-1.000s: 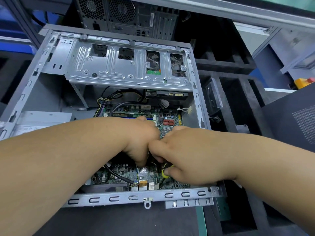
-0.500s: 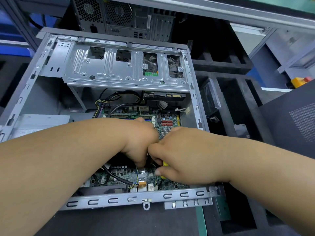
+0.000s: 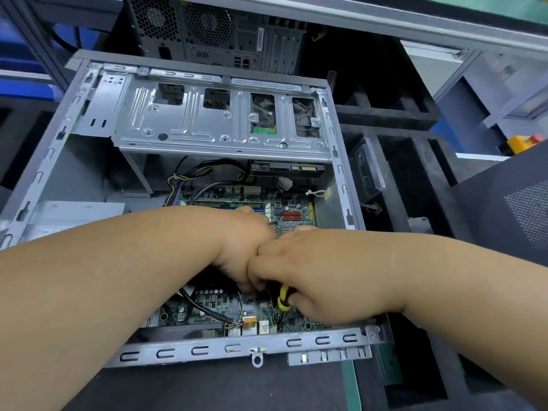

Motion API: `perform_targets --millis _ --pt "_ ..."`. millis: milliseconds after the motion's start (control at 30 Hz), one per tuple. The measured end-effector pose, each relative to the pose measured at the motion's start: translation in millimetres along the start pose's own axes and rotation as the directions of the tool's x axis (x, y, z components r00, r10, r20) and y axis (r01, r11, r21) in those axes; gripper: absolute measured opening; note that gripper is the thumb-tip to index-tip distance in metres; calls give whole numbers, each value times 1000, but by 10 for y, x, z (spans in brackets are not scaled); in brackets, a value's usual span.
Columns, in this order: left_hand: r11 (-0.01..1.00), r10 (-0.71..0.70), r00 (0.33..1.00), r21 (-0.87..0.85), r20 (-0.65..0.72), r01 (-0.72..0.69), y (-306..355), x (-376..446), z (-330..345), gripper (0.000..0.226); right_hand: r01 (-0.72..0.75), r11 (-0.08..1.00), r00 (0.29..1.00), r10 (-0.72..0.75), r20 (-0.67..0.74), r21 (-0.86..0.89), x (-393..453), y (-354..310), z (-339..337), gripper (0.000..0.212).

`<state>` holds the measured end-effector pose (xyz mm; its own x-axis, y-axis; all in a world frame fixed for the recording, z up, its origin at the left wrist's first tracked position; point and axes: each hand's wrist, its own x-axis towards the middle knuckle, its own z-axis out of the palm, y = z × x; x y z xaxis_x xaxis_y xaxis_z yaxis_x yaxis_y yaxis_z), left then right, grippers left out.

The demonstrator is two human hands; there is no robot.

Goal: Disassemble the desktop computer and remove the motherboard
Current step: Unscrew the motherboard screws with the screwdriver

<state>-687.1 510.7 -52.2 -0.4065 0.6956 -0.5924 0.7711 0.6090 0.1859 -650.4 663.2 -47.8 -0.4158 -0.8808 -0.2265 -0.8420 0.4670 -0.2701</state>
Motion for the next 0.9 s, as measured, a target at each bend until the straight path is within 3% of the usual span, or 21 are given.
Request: perform_targets --millis 100,200,267,433,567,767,900 --pt "1000 9 1000 -14 13 -9 -30 -9 -24 44 -37 984 998 28 -58 -173 31 43 51 26" --pt "999 23 999 -23 33 -22 -29 -18 -45 40 -54 968 997 40 -64 -245 59 107 55 21" --pt "1000 24 999 -19 42 -23 -21 -27 -53 44 -38 976 996 18 -91 -215 44 105 93 21" --pt "998 26 1000 -55 0 -26 -10 -34 -41 44 22 998 996 -16 -82 64 -31 48 29 24" --pt "1000 29 1000 -8 11 -29 2 -25 -38 45 -1 1000 999 1 -41 -22 1 20 50 18" --pt "1000 31 999 -7 28 -31 -4 -32 -58 43 -60 989 993 46 -109 -132 -10 -53 27 27" --pt "1000 2 1000 -15 31 -2 4 -26 -46 47 -19 1000 991 20 -135 9 -85 -118 -178 21"
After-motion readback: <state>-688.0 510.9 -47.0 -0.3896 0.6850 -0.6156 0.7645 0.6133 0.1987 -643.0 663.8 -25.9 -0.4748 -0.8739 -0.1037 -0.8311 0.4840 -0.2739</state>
